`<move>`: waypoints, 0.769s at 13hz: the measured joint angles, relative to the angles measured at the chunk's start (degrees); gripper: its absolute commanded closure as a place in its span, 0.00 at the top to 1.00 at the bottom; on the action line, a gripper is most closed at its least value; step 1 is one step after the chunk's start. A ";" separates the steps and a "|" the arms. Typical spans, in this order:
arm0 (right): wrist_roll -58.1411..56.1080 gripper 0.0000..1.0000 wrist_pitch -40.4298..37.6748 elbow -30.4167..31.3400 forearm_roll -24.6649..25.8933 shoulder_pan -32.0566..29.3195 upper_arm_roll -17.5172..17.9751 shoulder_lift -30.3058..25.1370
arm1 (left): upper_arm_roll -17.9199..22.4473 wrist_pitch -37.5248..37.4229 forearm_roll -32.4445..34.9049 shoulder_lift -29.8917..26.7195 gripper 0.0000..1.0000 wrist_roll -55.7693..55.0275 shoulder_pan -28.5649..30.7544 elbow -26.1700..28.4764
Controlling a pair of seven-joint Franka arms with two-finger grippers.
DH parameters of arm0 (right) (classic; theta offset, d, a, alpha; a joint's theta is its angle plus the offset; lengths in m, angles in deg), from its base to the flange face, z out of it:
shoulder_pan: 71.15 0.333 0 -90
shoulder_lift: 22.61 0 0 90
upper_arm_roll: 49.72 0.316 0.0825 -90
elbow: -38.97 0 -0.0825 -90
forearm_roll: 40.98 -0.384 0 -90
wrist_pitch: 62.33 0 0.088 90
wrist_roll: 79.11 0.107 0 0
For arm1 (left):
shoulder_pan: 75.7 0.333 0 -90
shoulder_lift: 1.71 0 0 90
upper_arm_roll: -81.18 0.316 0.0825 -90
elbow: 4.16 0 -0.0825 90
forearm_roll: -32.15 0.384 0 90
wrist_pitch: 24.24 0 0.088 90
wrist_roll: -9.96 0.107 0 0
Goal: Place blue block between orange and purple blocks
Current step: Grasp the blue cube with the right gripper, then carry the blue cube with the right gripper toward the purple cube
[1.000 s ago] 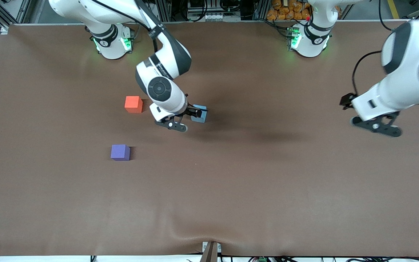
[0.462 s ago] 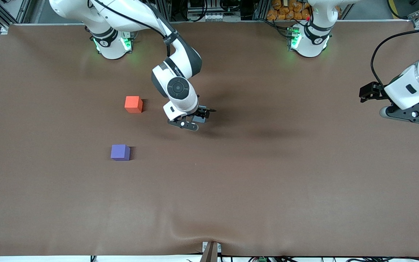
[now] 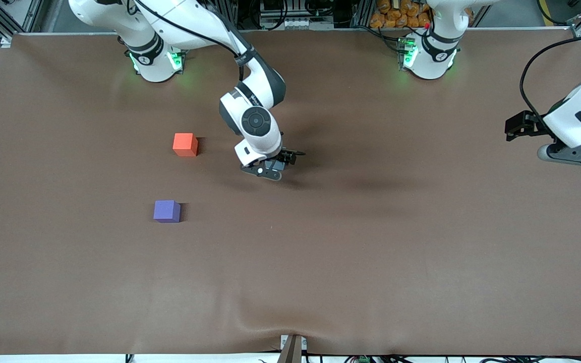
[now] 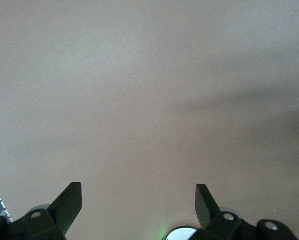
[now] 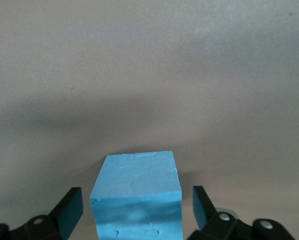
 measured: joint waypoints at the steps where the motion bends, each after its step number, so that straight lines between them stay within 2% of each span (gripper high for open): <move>1: 0.19 0.00 -0.01 -0.09 0.31 -0.01 -0.13 -0.01 | 3.26 -0.01 -0.14 -0.63 1.00 -0.94 -3.31 -0.15; 3: 0.20 0.00 -1.78 -0.85 0.36 -0.14 -0.71 -0.18 | 6.01 -0.21 -1.55 -2.28 1.00 -1.84 -6.05 -0.20; 6: -2.63 0.00 -9.59 -2.93 0.67 -2.98 -1.59 -2.59 | 5.96 -0.54 -4.41 -3.81 1.00 -2.03 -4.28 -0.20; 10: -19.54 0.00 -20.18 -3.35 1.10 -15.73 -2.18 -9.29 | 4.90 -0.66 -4.78 -4.34 1.00 -2.04 -3.43 -0.20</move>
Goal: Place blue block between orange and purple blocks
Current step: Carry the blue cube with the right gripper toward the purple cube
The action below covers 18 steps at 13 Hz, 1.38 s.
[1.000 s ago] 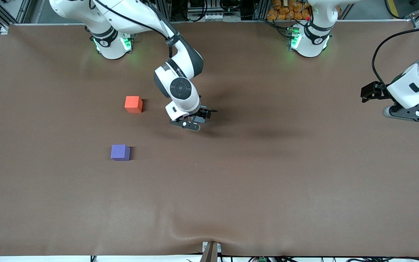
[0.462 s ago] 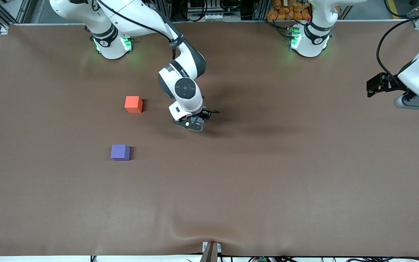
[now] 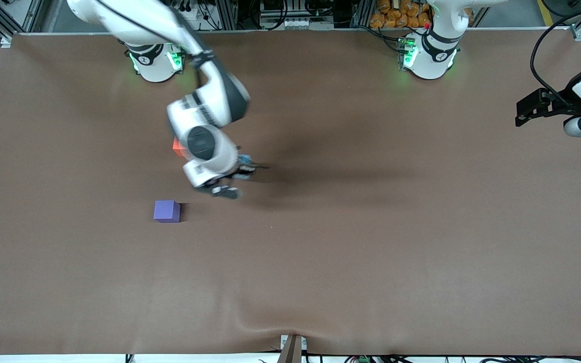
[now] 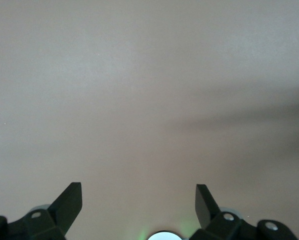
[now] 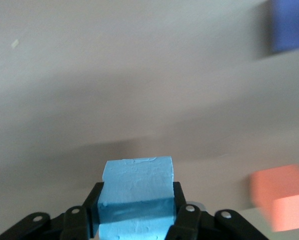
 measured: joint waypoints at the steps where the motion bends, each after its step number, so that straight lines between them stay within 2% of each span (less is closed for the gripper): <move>1: -5.06 0.00 -2.35 0.15 0.01 -3.78 -0.06 -1.10 | -0.13 0.00 0.00 0.00 1.00 0.00 0.00 0.00; 4: -11.56 0.00 -3.78 3.01 0.02 -11.28 -0.05 -2.10 | -0.37 0.58 0.00 0.02 1.00 0.00 0.01 0.01; 11: -13.24 0.00 12.50 16.12 0.03 -12.18 0.09 -1.71 | -2.10 1.79 1.13 1.04 1.00 0.04 -0.46 0.10; 15: -18.19 0.00 13.61 16.83 0.06 -15.84 0.04 -1.72 | -1.71 1.96 1.34 1.11 1.00 0.04 -0.10 0.10; 18: -18.72 0.00 16.37 18.22 0.06 -16.43 0.21 -1.71 | -1.69 2.07 1.36 1.22 1.00 0.04 0.09 0.10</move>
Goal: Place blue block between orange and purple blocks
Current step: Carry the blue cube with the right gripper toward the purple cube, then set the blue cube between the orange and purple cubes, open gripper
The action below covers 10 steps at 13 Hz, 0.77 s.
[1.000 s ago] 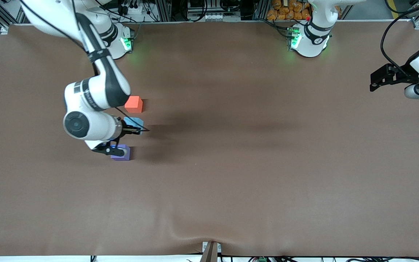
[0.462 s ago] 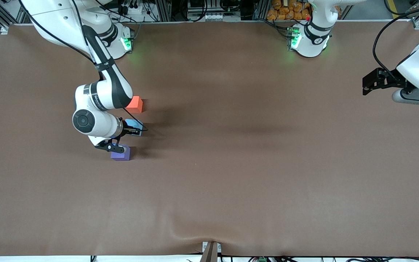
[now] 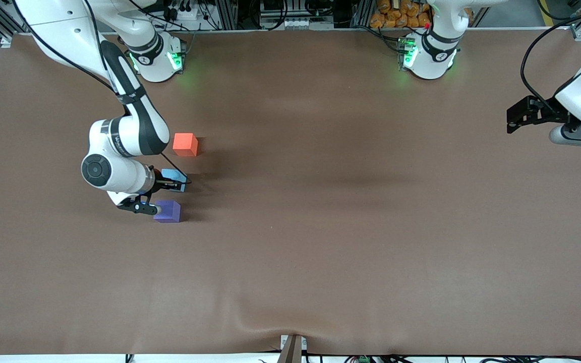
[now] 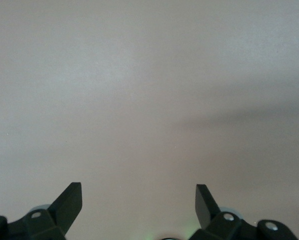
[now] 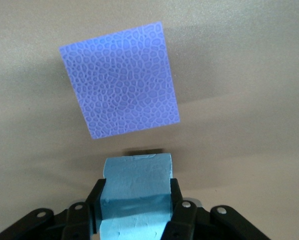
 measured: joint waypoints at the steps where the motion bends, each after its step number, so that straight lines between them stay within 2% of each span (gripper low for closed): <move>1: 0.00 0.00 0.89 0.60 0.00 0.01 0.17 0.00 | 0.05 0.03 0.00 0.05 1.00 0.00 0.21 0.00; 3: -0.05 0.00 2.12 1.34 0.00 0.17 0.45 0.09 | 0.09 0.07 0.00 0.10 1.00 0.00 0.37 0.00; 4: -0.07 0.34 2.78 1.67 0.00 0.50 0.62 0.18 | 0.09 0.07 0.00 0.10 1.00 0.00 0.37 0.00; 5: -0.07 0.99 3.09 1.95 0.00 0.87 0.74 0.28 | 0.09 0.07 -0.04 0.10 1.00 0.00 0.37 0.00; 8: -0.06 1.00 2.94 2.03 0.05 1.03 0.76 0.41 | 0.09 0.08 -0.22 0.10 1.00 0.00 0.37 0.00; 10: -0.06 1.00 -1.10 0.66 0.05 1.00 0.74 0.22 | 0.09 0.09 -0.23 0.10 1.00 0.00 0.37 0.00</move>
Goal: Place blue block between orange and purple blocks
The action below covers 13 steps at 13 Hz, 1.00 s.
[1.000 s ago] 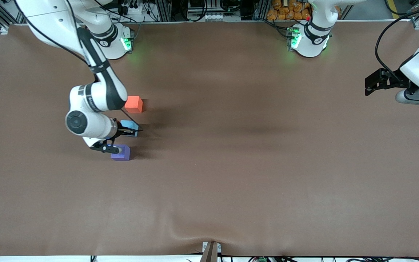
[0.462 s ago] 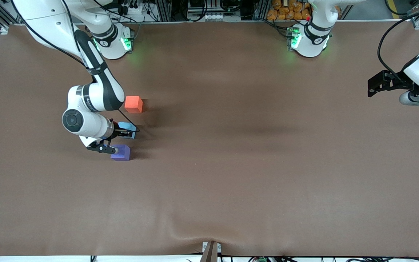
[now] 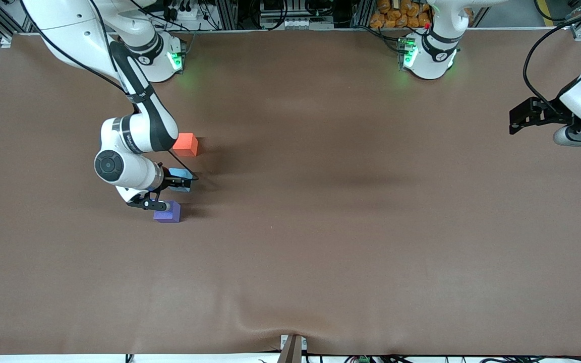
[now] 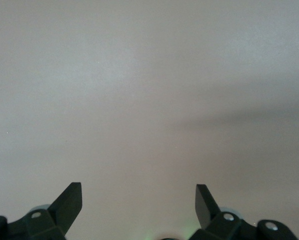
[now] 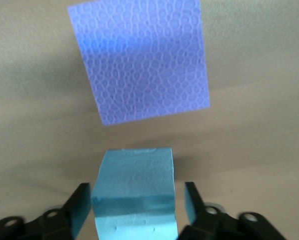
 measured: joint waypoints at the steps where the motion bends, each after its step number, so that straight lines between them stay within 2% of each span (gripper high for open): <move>1: 0.00 1.00 -4.73 -2.54 0.00 -0.11 -0.06 -0.36 | 0.00 0.02 -0.01 0.00 1.00 0.00 0.00 0.00; 4: 0.00 1.00 -18.94 -13.60 0.00 -0.68 -0.25 -2.90 | -0.03 0.11 -0.05 0.00 1.00 0.00 0.00 0.00; 6: 0.00 1.00 -25.49 -21.17 0.00 -0.75 -0.27 -4.44 | -0.03 0.20 -0.17 0.00 1.00 0.00 0.00 0.00; 8: -0.23 1.00 -30.95 -30.00 0.91 -0.76 -0.21 -4.87 | -0.03 0.23 -0.47 0.01 1.00 0.00 0.00 0.00; 10: -0.27 1.00 -39.73 -40.44 2.95 -1.22 -0.21 -4.83 | -0.04 0.25 -0.55 0.04 1.00 0.00 0.00 0.03; 12: -0.28 1.00 -46.95 -47.81 3.44 -3.45 0.57 -4.89 | -0.04 0.28 -0.57 0.05 1.00 0.00 0.00 0.04; 13: -0.36 1.00 -49.29 -49.79 3.44 -5.90 2.12 -4.93 | -0.04 0.29 -0.57 0.05 1.00 0.00 0.00 0.04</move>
